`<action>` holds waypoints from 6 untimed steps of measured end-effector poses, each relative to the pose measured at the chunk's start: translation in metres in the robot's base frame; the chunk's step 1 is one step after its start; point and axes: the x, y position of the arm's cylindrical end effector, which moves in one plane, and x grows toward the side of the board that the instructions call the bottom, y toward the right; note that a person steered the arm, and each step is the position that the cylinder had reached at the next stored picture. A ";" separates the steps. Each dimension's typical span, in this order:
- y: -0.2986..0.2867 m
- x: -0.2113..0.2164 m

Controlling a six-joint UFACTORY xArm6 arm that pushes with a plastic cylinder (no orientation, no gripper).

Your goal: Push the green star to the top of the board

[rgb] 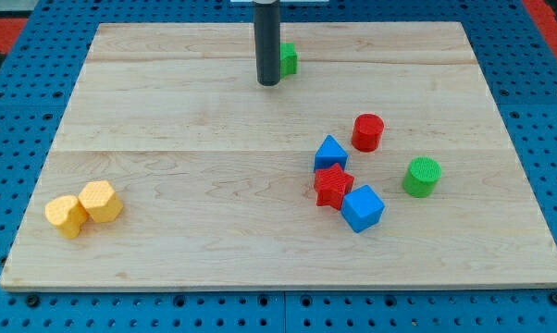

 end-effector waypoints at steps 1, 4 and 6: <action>0.004 -0.034; 0.105 -0.034; 0.072 -0.086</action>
